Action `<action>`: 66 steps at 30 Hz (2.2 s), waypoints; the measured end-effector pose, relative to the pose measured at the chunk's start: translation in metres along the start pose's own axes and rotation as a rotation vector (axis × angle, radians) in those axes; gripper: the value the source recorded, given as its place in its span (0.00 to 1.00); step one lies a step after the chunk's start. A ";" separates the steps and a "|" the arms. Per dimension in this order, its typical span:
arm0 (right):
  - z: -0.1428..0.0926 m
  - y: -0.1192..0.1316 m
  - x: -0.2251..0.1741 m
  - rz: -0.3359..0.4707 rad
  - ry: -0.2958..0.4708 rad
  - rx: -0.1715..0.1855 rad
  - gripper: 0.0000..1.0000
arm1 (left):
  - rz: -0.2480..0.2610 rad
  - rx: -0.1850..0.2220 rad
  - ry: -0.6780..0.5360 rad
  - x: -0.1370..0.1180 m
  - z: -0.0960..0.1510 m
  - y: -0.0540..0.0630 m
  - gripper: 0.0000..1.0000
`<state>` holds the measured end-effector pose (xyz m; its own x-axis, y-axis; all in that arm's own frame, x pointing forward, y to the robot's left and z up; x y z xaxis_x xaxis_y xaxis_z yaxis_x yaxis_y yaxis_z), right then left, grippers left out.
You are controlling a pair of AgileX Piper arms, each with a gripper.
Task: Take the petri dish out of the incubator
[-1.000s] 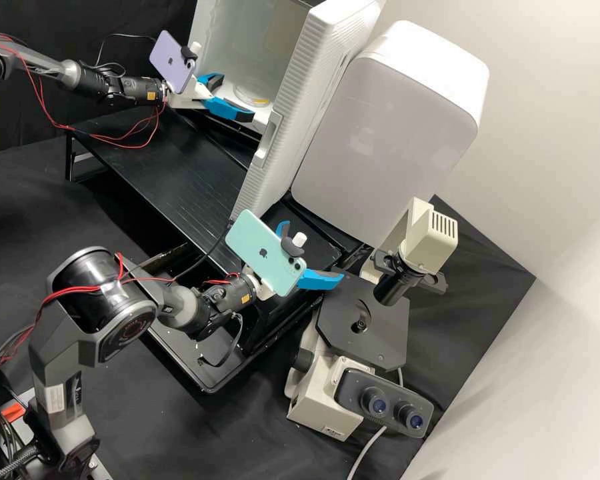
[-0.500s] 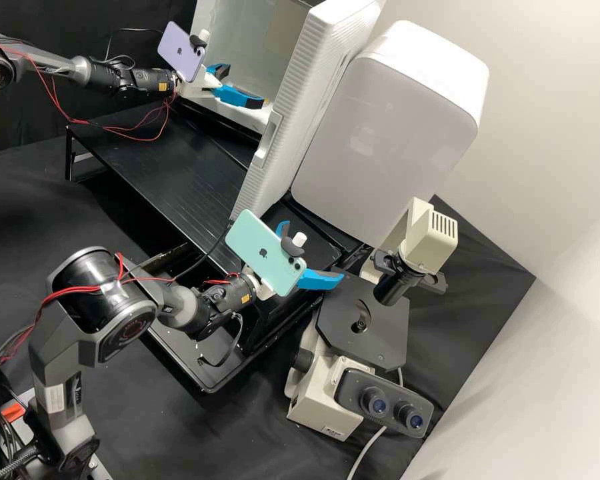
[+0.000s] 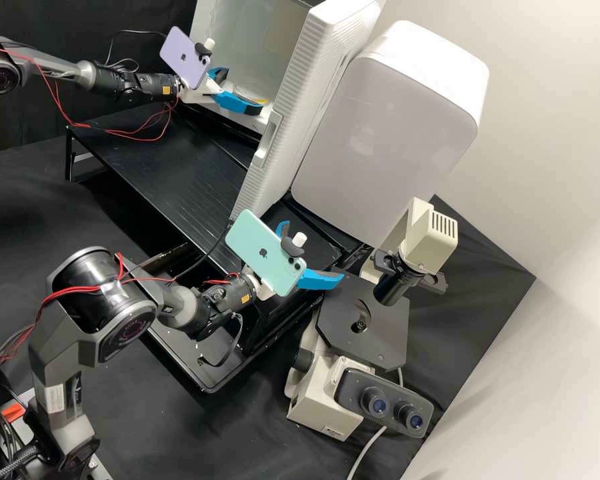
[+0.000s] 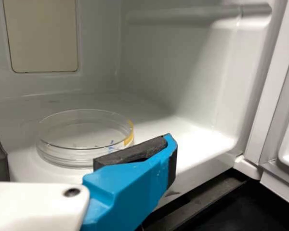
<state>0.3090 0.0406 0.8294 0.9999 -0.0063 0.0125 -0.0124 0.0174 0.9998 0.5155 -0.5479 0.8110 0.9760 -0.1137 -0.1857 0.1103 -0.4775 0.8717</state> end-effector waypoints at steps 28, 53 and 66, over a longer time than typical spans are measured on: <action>0.000 0.000 0.000 0.000 0.000 0.000 1.00 | 0.009 0.025 0.026 0.010 -0.005 -0.008 1.00; 0.000 0.000 0.000 0.000 0.000 0.000 1.00 | 0.055 0.029 0.038 0.024 -0.003 -0.013 1.00; 0.000 0.000 0.000 0.000 0.000 0.000 1.00 | 0.094 0.028 0.004 0.025 0.006 -0.022 1.00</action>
<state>0.3090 0.0406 0.8294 0.9999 -0.0063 0.0125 -0.0124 0.0174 0.9998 0.5360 -0.5454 0.7843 0.9825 -0.1559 -0.1020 0.0130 -0.4891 0.8722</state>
